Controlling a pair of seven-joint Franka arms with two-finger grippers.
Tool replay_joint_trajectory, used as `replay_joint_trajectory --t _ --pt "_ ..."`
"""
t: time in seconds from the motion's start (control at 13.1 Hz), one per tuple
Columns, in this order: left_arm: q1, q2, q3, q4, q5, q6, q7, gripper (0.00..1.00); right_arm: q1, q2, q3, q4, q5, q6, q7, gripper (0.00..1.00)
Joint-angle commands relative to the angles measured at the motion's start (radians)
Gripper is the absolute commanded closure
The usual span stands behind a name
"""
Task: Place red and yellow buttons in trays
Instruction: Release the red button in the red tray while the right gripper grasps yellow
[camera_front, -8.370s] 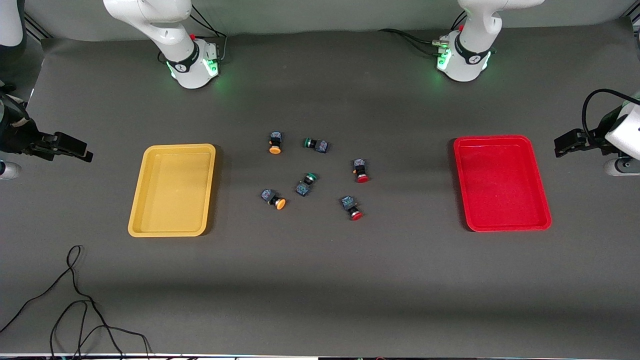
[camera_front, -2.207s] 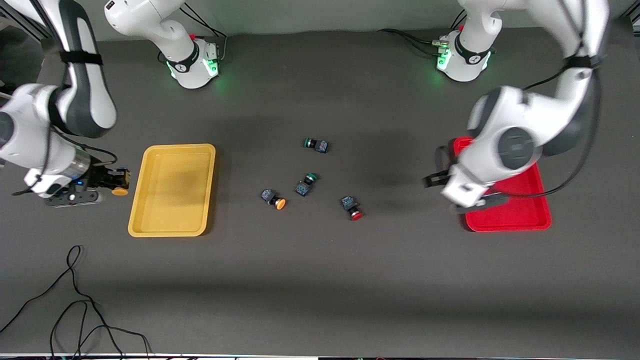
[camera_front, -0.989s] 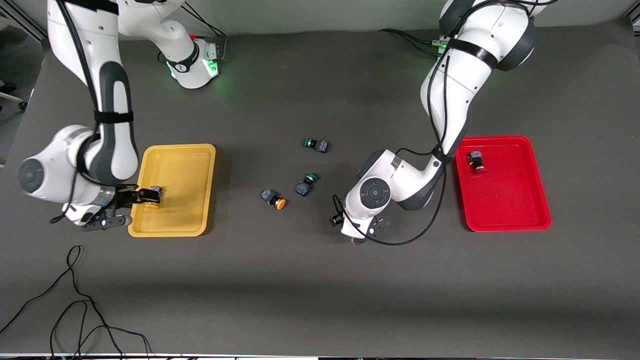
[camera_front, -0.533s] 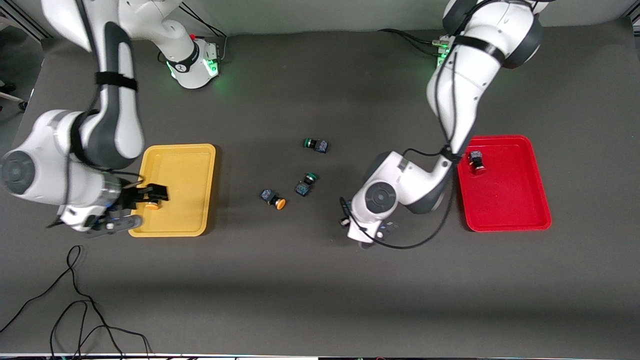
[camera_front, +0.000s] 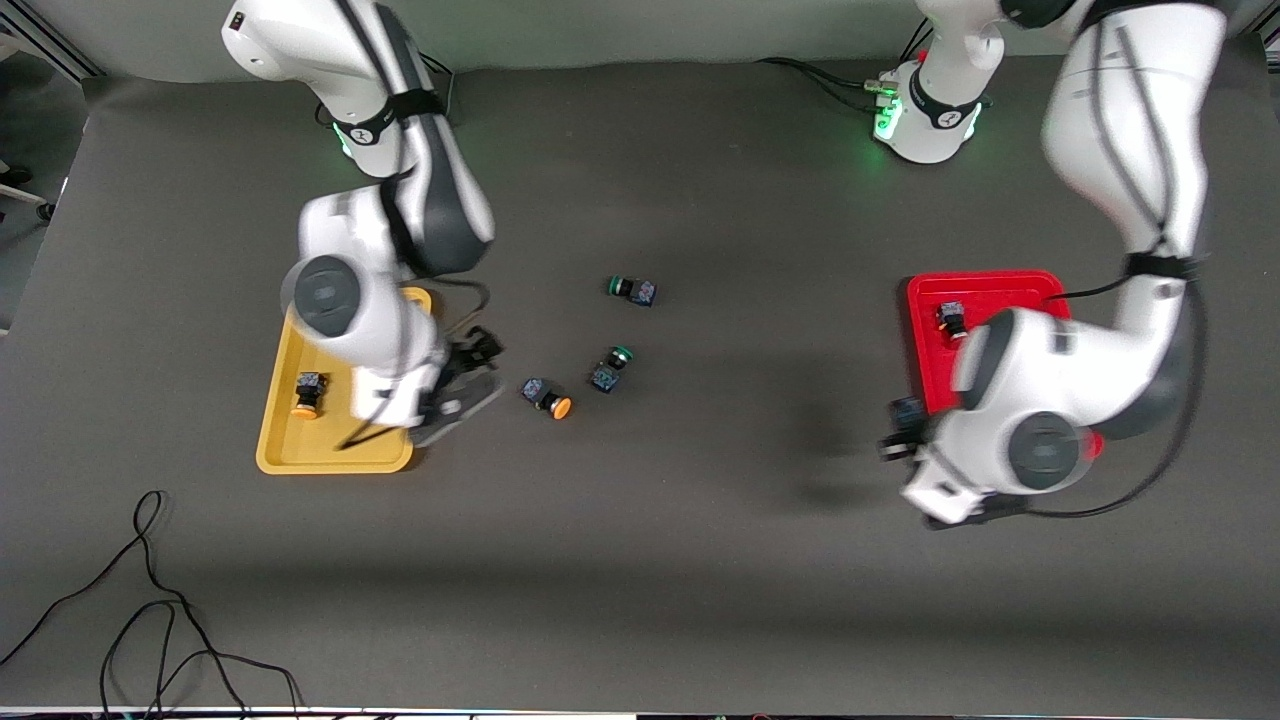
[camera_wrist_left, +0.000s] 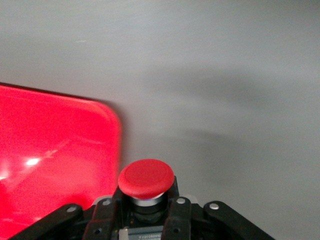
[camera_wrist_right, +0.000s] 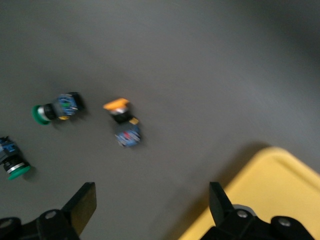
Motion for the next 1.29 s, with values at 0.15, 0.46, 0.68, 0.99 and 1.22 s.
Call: replay_joint_trajectory --t 0.15,0.46,0.68,0.99,1.22 --pt "0.228 -0.254 -0.008 -0.509 0.056 0.291 0.325 1.0 0.019 -0.006 0.082 -0.176 0.002 0.299 -0.118 0.0" --pt "0.342 -0.237 -0.005 -0.655 0.131 0.544 0.363 1.0 0.016 0.099 0.181 -0.257 0.101 0.566 -0.12 0.0" --pt "0.359 -0.199 -0.004 -0.669 0.148 0.615 0.363 0.69 0.016 0.184 0.237 -0.255 0.187 0.695 -0.12 0.0" --pt "0.347 -0.296 -0.016 -0.596 0.132 0.412 0.345 0.0 0.004 0.182 0.238 -0.255 0.202 0.683 -0.117 0.27" --pt "0.347 -0.391 -0.059 -0.495 0.075 0.242 0.35 0.0 -0.015 0.168 0.237 -0.25 0.206 0.631 -0.114 0.85"
